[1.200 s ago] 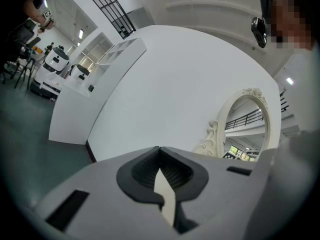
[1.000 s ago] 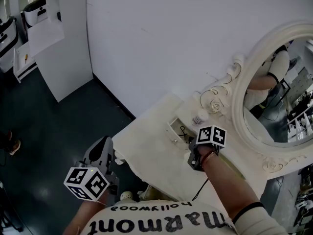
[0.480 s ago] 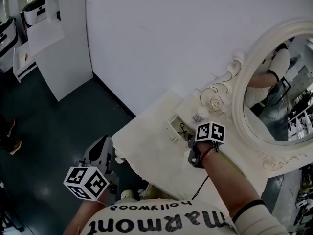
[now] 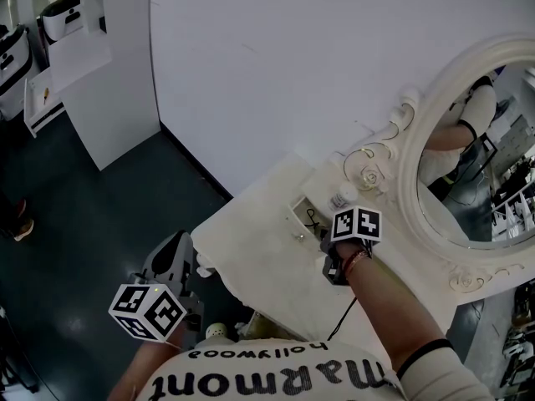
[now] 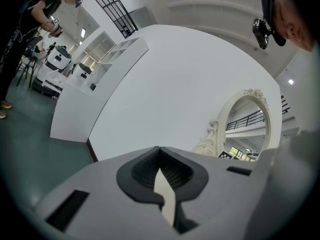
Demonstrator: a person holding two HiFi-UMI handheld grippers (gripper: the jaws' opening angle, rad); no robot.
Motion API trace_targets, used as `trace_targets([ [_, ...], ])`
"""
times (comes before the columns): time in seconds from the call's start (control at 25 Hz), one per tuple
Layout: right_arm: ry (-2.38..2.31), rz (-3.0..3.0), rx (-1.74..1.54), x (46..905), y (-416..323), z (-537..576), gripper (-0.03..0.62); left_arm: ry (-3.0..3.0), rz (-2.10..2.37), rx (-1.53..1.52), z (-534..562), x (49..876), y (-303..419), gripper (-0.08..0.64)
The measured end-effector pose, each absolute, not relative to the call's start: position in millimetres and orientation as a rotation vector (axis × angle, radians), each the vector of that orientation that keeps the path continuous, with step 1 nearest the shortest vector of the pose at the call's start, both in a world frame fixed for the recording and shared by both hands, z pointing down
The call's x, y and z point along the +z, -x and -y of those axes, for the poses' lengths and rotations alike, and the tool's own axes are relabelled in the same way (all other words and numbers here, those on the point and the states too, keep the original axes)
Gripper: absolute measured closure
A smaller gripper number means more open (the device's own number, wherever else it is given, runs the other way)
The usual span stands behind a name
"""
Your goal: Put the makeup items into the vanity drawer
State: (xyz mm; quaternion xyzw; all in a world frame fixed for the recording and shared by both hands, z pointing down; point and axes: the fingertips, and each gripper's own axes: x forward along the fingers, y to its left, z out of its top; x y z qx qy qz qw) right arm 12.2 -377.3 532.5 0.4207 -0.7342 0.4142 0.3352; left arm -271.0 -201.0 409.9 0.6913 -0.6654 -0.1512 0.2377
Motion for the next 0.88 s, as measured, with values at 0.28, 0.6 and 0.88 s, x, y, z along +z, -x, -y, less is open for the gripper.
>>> trace_targets([
  [0.28, -1.105, 1.905, 1.081, 533.4, -11.8, 378.8, 0.554, -1.891, 1.824, -0.414, 199.9, 410.7, 271.8, 0.552],
  [0.6, -1.112, 1.894, 1.079, 534.2, -10.6, 379.8, 0.554, -1.887, 1.824, -0.422, 199.4, 411.8, 273.5, 0.552],
  [0.88, -1.107, 1.892, 1.081, 534.2, -10.1, 379.3, 0.554, -1.883, 1.821, -0.426, 199.3, 411.3, 274.1, 0.552],
])
